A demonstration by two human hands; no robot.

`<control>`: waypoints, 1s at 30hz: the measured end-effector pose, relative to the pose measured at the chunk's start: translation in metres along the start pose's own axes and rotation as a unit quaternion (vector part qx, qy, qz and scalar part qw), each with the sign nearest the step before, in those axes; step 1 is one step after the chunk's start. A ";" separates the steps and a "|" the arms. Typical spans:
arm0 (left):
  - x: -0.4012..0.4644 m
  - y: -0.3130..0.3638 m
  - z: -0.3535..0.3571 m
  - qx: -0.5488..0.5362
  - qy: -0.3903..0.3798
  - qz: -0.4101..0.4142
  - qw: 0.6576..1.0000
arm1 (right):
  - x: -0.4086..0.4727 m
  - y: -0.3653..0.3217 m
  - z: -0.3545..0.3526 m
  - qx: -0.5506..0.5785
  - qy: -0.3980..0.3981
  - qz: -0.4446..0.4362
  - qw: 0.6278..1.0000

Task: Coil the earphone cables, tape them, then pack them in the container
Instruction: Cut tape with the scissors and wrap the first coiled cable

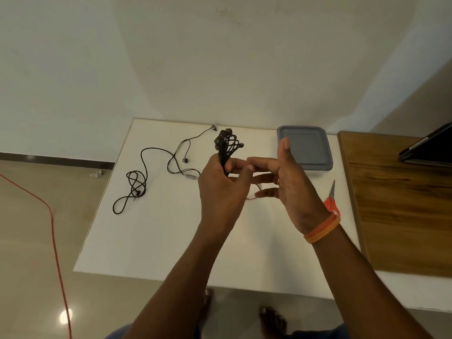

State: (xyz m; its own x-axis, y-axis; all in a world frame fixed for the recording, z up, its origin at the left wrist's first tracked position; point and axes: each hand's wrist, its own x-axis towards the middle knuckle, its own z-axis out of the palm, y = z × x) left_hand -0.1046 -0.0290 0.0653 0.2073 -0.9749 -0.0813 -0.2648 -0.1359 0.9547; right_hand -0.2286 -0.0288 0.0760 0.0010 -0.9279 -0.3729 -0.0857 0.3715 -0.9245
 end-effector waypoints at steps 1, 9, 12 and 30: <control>0.000 0.000 -0.001 0.017 0.000 0.017 1.000 | -0.001 -0.001 0.003 -0.008 -0.004 -0.005 1.000; -0.002 -0.005 0.000 0.134 0.059 0.089 0.985 | -0.004 -0.004 0.012 0.022 -0.052 -0.008 0.998; 0.000 -0.005 -0.002 0.147 0.098 0.098 0.979 | -0.006 -0.005 0.016 0.024 -0.065 -0.011 0.998; 0.010 -0.004 -0.013 -0.043 0.017 -0.024 0.999 | 0.002 0.001 -0.006 -0.020 0.100 -0.027 0.994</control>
State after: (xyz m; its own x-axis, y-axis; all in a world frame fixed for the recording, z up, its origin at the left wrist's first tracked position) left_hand -0.0897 -0.0362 0.0646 0.2501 -0.9610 -0.1182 -0.1733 -0.1645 0.9710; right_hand -0.2351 -0.0308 0.0752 -0.1912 -0.9356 -0.2968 -0.1306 0.3240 -0.9370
